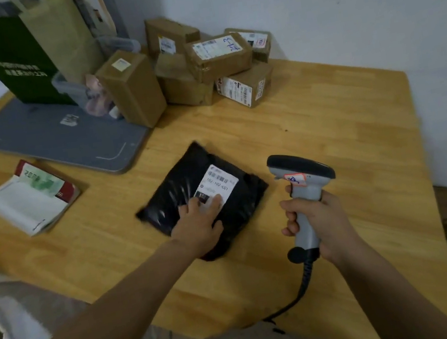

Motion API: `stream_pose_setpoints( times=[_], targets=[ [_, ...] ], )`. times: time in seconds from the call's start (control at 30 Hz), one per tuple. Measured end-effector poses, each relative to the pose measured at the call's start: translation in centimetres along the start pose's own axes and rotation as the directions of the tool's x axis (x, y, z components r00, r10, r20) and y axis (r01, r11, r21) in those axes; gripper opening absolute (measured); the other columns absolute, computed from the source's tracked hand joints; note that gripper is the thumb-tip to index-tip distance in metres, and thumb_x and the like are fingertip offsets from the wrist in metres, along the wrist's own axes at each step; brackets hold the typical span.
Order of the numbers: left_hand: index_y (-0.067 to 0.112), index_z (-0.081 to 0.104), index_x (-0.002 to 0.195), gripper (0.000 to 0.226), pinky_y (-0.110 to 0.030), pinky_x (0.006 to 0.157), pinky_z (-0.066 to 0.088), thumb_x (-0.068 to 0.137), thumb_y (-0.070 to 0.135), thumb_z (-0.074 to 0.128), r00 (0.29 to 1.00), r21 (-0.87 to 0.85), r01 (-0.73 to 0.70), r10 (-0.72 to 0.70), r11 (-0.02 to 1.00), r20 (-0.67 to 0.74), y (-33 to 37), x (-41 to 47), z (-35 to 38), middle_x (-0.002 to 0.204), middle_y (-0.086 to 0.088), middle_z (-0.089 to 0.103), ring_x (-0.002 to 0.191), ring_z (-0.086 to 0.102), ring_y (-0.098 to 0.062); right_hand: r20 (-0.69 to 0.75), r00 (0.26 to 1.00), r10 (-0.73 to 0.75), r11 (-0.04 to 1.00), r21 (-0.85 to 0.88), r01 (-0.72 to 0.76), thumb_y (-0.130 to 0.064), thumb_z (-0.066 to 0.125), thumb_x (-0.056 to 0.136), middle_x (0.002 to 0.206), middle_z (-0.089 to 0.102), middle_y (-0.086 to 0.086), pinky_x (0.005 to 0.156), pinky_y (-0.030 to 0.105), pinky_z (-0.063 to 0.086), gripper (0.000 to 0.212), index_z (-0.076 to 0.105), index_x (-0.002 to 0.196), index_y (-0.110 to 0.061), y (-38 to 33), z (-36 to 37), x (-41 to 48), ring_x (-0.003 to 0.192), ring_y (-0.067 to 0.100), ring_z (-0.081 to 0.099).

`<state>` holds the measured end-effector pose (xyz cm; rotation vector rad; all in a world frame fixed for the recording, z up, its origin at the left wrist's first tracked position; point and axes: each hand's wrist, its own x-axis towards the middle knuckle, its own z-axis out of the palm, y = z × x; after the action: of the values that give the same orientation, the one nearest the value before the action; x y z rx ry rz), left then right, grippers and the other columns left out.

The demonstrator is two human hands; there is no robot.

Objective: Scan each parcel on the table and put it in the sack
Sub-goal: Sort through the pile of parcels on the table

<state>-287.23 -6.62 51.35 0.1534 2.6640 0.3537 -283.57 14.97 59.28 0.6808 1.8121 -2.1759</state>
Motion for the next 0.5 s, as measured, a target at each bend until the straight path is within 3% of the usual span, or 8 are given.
stream_pose_setpoints(
  times=[0.1, 0.17, 0.3, 0.37, 0.4, 0.43, 0.47, 0.5],
  targets=[
    [0.026, 0.008, 0.153, 0.055, -0.044, 0.098, 0.046, 0.103, 0.036, 0.030, 0.996, 0.069, -0.064, 0.060, 0.996, 0.058, 2.1, 0.0, 0.8, 0.141, -0.019, 0.024, 0.114, 0.048, -0.033, -0.001, 1.000, 0.003, 1.000, -0.019, -0.003, 0.007, 0.062, 0.081, 0.055, 0.050, 0.011, 0.050, 0.033, 0.049, 0.013, 0.056, 0.083, -0.004, -0.2, 0.2, 0.2, 0.041, 0.021, 0.046],
    [0.022, 0.006, 0.155, 0.057, -0.040, 0.094, 0.049, 0.104, 0.031, 0.031, 0.993, 0.112, -0.108, 0.103, 0.988, 0.053, 2.8, 0.1, 0.9, 0.140, -0.020, 0.030, 0.108, 0.054, -0.029, 0.002, 1.000, 0.001, 0.999, -0.046, -0.001, 0.007, 0.062, 0.081, 0.054, 0.050, 0.011, 0.049, 0.032, 0.049, 0.012, 0.056, 0.084, -0.004, -0.3, 0.3, 0.4, 0.041, 0.021, 0.046],
    [0.022, 0.038, 0.147, 0.047, -0.035, 0.092, 0.048, 0.100, 0.025, 0.041, 0.969, 0.008, -0.085, 0.084, 0.996, -0.230, 1.0, 1.6, -1.1, 0.128, -0.013, 0.047, 0.113, 0.050, -0.026, 0.034, 0.999, 0.012, 0.993, -0.118, -0.008, 0.006, 0.063, 0.081, 0.054, 0.050, 0.011, 0.048, 0.031, 0.048, 0.011, 0.056, 0.086, -0.001, -0.2, 0.6, 0.6, 0.040, 0.022, 0.045],
    [0.015, 0.045, 0.142, 0.046, -0.041, 0.098, 0.043, 0.096, 0.021, 0.048, 0.933, -0.105, 0.075, -0.107, 0.992, -0.344, -0.9, 3.4, -3.2, 0.132, -0.018, 0.045, 0.122, 0.044, -0.032, 0.048, 0.998, 0.028, 0.987, -0.160, -0.020, 0.005, 0.064, 0.081, 0.053, 0.050, 0.011, 0.049, 0.032, 0.049, 0.010, 0.056, 0.082, -0.001, -0.1, 0.9, 0.6, 0.039, 0.021, 0.046],
    [0.010, 0.044, 0.140, 0.048, -0.043, 0.100, 0.041, 0.095, 0.024, 0.051, 0.908, -0.225, 0.209, -0.274, 0.952, -0.317, -1.6, 4.2, -4.5, 0.134, -0.020, 0.043, 0.125, 0.041, -0.035, 0.056, 0.998, 0.038, 0.983, -0.182, -0.027, 0.004, 0.065, 0.080, 0.053, 0.051, 0.010, 0.049, 0.032, 0.049, 0.011, 0.055, 0.080, -0.001, -0.1, 1.0, 0.7, 0.039, 0.020, 0.047],
    [0.004, 0.043, 0.137, 0.051, -0.043, 0.099, 0.041, 0.093, 0.027, 0.055, 0.862, -0.404, 0.340, -0.453, 0.849, -0.227, -2.3, 5.0, -5.7, 0.133, -0.020, 0.044, 0.125, 0.042, -0.037, 0.062, 0.997, 0.047, 0.979, -0.200, -0.033, 0.004, 0.066, 0.080, 0.053, 0.051, 0.010, 0.049, 0.032, 0.050, 0.012, 0.055, 0.079, -0.001, 0.0, 1.2, 0.7, 0.040, 0.020, 0.047],
    [0.000, 0.043, 0.133, 0.053, -0.040, 0.095, 0.044, 0.092, 0.029, 0.059, 0.810, -0.603, 0.422, -0.581, 0.676, -0.084, -2.7, 5.5, -6.7, 0.128, -0.017, 0.048, 0.122, 0.046, -0.037, 0.067, 0.996, 0.054, 0.976, -0.213, -0.038, 0.003, 0.066, 0.080, 0.052, 0.052, 0.010, 0.048, 0.031, 0.050, 0.012, 0.055, 0.078, -0.001, 0.0, 1.4, 0.7, 0.040, 0.020, 0.047],
    [-0.002, 0.044, 0.131, 0.053, -0.038, 0.090, 0.045, 0.091, 0.028, 0.063, 0.783, -0.774, 0.435, -0.618, 0.459, 0.074, -3.2, 6.0, -7.2, 0.122, -0.012, 0.051, 0.119, 0.051, -0.035, 0.071, 0.996, 0.058, 0.974, -0.224, -0.040, 0.003, 0.066, 0.080, 0.052, 0.052, 0.010, 0.048, 0.031, 0.050, 0.012, 0.055, 0.079, -0.001, -0.1, 1.5, 0.7, 0.040, 0.020, 0.047]
  ],
)
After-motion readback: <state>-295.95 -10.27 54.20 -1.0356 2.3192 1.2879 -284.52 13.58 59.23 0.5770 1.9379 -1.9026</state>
